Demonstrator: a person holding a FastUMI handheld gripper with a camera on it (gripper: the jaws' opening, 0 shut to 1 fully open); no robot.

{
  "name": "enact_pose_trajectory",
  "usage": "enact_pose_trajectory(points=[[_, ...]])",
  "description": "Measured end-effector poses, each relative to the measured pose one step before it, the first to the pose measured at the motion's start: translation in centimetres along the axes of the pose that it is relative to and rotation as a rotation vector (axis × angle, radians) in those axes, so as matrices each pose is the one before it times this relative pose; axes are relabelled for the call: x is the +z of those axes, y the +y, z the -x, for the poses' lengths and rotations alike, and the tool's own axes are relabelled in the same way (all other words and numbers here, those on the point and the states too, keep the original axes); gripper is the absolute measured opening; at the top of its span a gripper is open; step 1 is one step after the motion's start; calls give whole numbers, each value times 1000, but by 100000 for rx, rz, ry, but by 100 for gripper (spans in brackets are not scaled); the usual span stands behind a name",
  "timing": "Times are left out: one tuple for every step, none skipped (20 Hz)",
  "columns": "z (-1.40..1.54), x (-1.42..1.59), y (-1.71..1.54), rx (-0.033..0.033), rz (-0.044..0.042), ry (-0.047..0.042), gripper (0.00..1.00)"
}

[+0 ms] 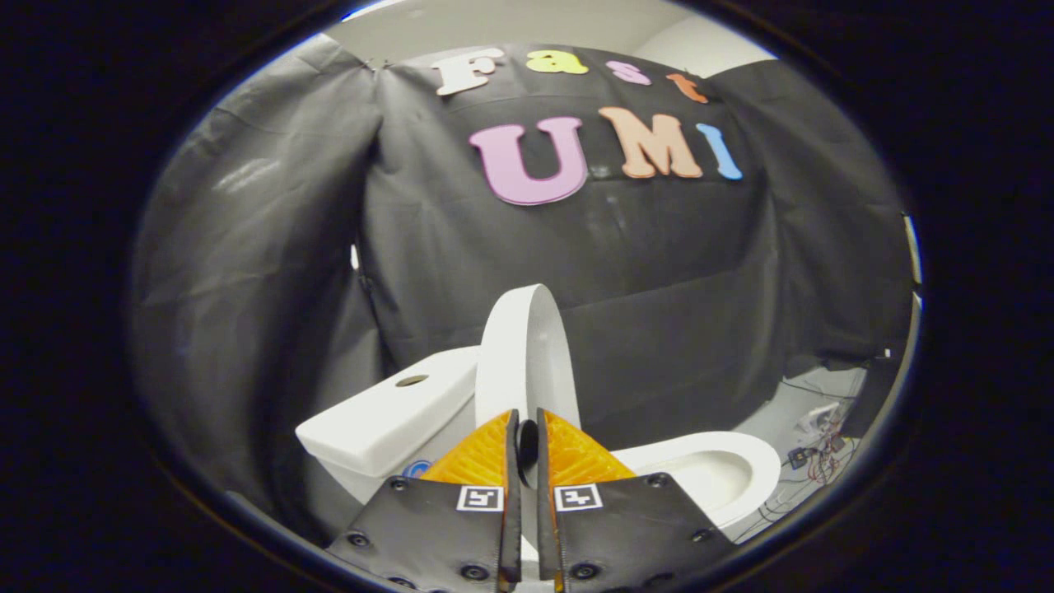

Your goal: Open the toilet lid.

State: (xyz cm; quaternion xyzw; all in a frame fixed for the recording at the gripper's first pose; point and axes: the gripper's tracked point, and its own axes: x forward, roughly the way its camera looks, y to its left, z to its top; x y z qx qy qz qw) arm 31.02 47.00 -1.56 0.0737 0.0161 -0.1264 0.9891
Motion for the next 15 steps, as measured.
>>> enact_pose_trajectory(points=[[-203,-237,1316,3344,2562,573,8],[-252,-242,1198,2997,672,712,8],[-218,-458,942,2372,-296,304,8],[-209,-317,841,2089,-102,395,8],[-332,-206,591,1906,993,470,8],[-174,-168,507,1267,1552,455,9],[-124,-47,477,1195,1034,402,9],[-73,-7,237,1022,1730,597,9],[-287,-98,264,1003,1762,713,9],[-52,-197,228,1033,2272,866,9],[83,101,-296,225,1975,1098,9],[171,4,-106,-57,390,498,9],[-21,10,157,404,-746,-500,9],[-49,42,106,979,-776,-70,9],[-192,-75,-17,1139,-767,477,9]])
